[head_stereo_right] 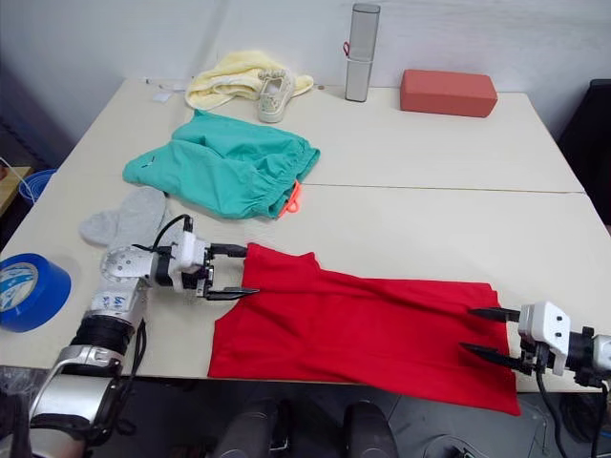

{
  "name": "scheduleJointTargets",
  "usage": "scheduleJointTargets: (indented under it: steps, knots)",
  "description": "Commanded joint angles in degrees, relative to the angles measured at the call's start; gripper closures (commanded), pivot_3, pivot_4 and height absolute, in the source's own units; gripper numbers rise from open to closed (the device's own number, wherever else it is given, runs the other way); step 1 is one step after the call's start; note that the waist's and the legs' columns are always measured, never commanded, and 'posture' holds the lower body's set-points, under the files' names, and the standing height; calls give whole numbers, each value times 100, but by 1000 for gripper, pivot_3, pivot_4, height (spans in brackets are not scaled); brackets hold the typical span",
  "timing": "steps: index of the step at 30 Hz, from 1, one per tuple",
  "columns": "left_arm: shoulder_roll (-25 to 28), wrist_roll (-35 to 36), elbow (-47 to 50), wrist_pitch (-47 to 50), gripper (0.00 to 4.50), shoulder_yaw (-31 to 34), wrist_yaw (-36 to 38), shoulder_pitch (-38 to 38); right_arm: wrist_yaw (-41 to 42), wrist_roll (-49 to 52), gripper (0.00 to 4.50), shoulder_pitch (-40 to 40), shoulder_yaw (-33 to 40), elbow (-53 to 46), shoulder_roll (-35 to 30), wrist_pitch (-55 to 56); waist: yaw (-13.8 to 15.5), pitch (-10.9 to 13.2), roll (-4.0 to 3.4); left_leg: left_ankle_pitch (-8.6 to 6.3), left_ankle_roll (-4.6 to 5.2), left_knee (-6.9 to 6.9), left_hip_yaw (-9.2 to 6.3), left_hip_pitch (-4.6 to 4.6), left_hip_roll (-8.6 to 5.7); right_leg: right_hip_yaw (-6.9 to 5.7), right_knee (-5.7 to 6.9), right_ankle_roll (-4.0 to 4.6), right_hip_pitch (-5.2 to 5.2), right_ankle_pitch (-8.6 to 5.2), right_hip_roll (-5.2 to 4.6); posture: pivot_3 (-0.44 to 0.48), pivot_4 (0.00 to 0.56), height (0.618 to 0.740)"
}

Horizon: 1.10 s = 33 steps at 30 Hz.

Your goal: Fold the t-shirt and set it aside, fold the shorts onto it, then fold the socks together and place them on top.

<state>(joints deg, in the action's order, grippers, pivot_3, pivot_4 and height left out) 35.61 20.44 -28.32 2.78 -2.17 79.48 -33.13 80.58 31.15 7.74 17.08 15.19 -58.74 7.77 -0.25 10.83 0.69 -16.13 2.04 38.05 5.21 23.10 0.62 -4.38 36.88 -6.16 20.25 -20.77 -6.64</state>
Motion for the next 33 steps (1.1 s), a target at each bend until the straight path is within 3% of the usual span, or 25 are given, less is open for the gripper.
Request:
scheduleJointTargets:
  steps: [1,9,15,26,33]
  knots:
    - [178,445,869,1749,0,87,-268,1,-102,455,60,-23,499,-563,-300,-1083,-5,0,0,0,0,0,-1,-1,1,0,-1,0,-1,0,0,0,150,740]
    - [89,194,1085,4305,0,-295,-1461,-553,-196,302,60,-514,208,-704,-194,-1984,37,0,2,-7,4,0,-13,-5,-1,-7,-21,1,-22,-1,1,0,150,740]
    - [-78,495,950,5539,0,-139,-1773,-1032,-148,142,60,-693,120,-645,-119,-2150,28,0,1,-6,3,-1,-9,-4,-2,-9,-18,0,-21,0,5,0,150,740]
    - [189,758,976,6670,0,-168,-1676,-1297,-137,12,60,-606,220,-647,-8,-2150,21,0,2,-3,-2,-1,-4,-4,-2,-4,-15,0,-15,-1,9,0,150,740]
    - [16,719,1072,6528,0,-524,-1610,-1270,-146,-12,60,-658,189,-652,58,-2194,34,0,1,-3,-2,-1,-3,-3,-3,-1,-18,0,-15,-1,8,0,150,740]
